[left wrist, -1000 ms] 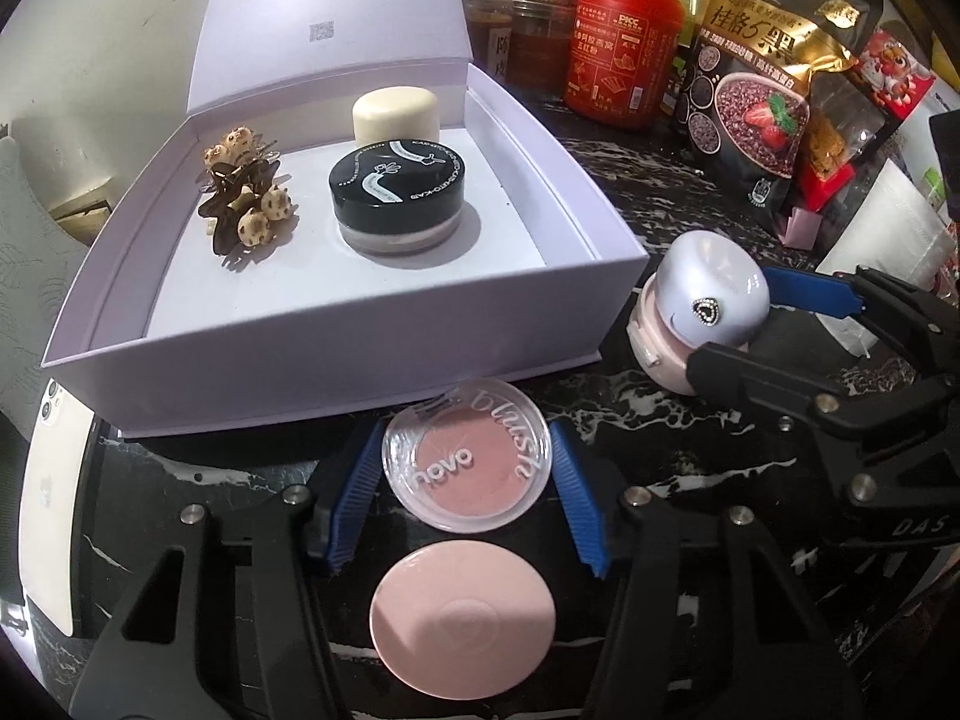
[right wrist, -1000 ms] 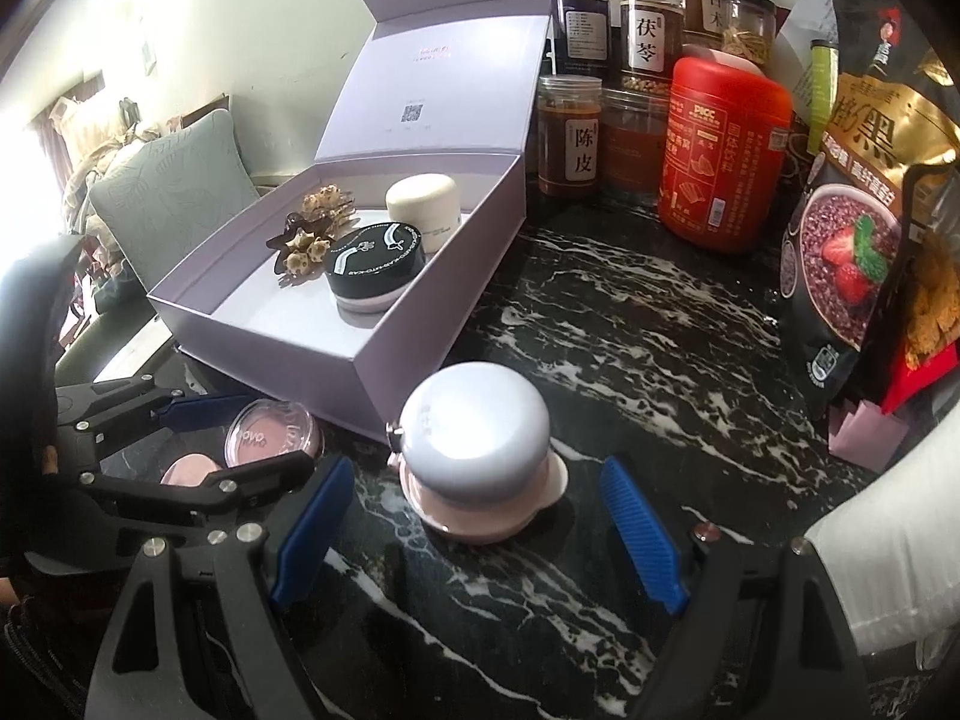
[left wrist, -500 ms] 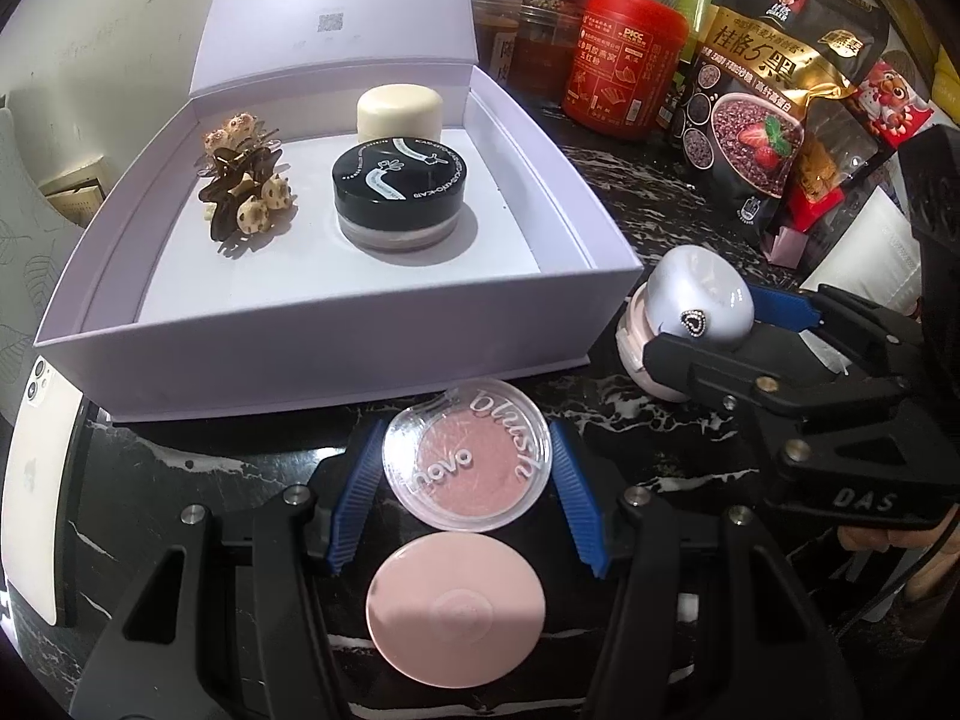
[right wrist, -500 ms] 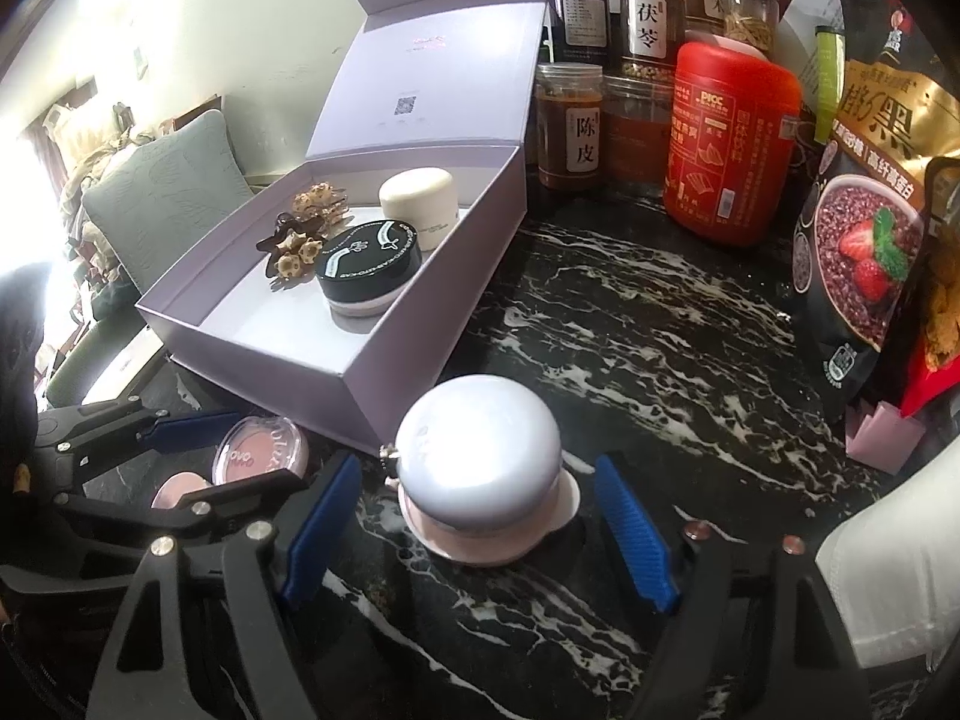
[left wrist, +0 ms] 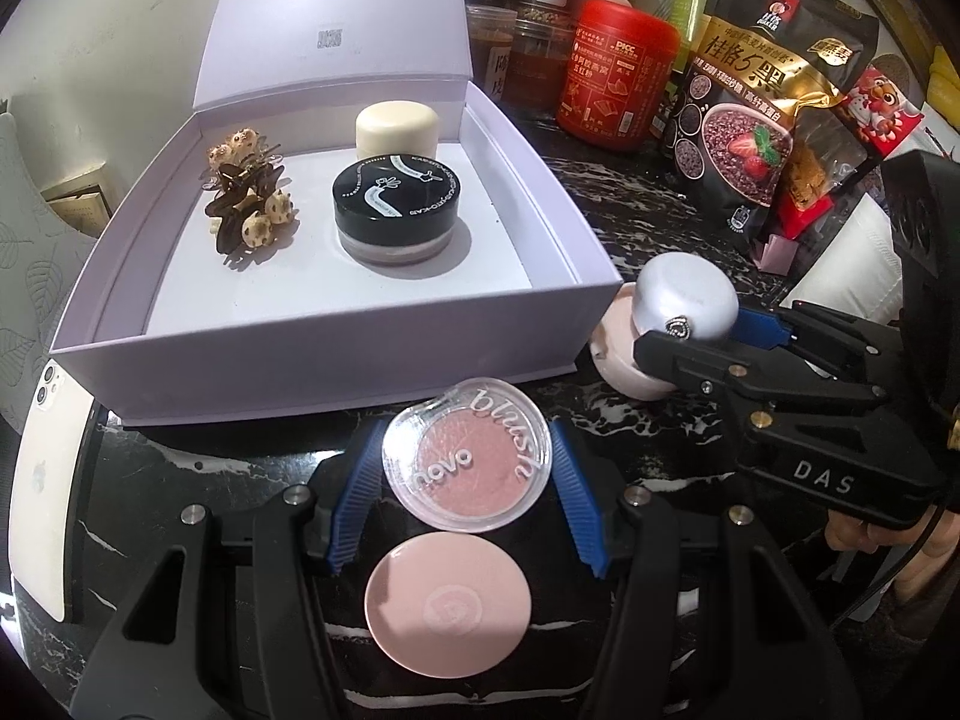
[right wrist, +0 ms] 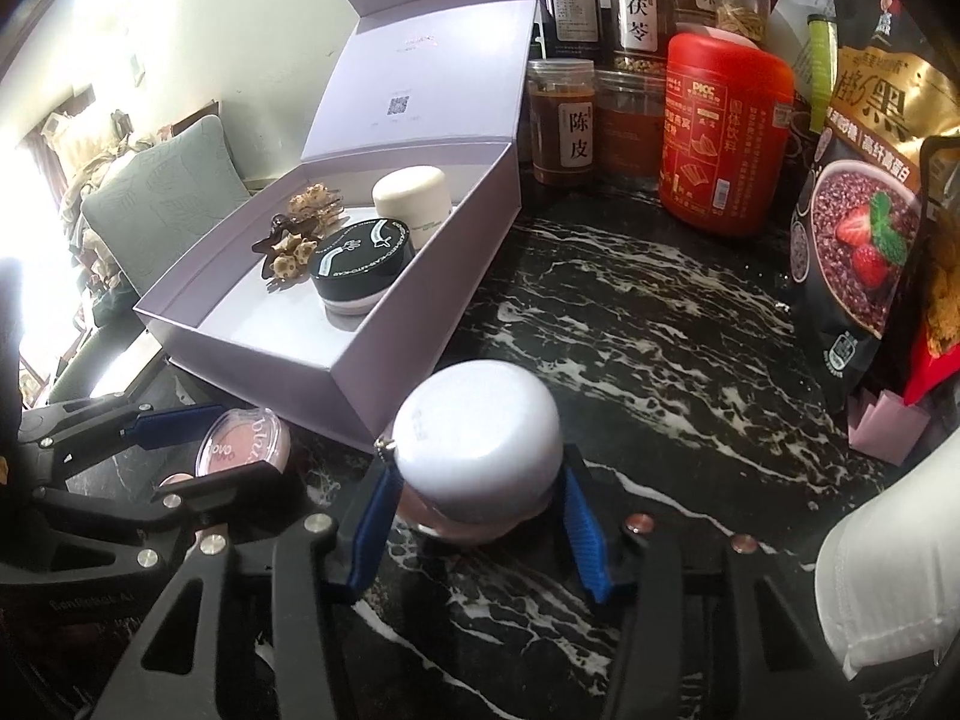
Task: Organize objects
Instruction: 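Close the left tool on the blush compact while the right tool reaches the white dome item, then grasp the white-and-pink dome item with the right tool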
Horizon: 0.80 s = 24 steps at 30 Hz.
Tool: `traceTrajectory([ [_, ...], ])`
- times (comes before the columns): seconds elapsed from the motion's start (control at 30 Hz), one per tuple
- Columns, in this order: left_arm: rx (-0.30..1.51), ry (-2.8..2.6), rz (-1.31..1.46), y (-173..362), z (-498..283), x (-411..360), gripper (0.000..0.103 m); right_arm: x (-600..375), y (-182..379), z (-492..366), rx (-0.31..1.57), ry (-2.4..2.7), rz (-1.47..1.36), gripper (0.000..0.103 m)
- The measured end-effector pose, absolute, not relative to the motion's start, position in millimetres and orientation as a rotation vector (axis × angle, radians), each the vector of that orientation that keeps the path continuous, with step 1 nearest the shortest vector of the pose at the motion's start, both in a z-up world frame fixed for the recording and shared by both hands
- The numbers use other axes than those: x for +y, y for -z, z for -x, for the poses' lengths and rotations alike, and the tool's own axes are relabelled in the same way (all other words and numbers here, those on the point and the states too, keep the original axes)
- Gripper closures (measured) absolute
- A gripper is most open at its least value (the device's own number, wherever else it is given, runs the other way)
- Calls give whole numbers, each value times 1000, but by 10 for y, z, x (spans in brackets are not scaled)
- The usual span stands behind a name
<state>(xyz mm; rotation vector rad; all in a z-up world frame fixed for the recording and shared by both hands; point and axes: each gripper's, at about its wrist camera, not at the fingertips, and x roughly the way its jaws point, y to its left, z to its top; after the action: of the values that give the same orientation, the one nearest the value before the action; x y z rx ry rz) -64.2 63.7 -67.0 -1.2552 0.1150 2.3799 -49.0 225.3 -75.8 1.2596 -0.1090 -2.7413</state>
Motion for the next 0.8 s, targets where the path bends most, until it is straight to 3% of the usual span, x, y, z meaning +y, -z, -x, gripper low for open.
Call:
traceTrajectory([
  [0.2, 107, -2379, 1259, 655, 631, 616, 49, 2257, 759, 471, -116, 2733, -1270, 50],
  [0.43, 105, -2377, 1262, 648, 617, 605, 49, 2206, 702, 435, -63, 2768, -1232, 33],
  [0.8, 105, -2378, 1262, 658, 612, 609, 49, 2203, 708, 511, -65, 2775, -1190, 33],
])
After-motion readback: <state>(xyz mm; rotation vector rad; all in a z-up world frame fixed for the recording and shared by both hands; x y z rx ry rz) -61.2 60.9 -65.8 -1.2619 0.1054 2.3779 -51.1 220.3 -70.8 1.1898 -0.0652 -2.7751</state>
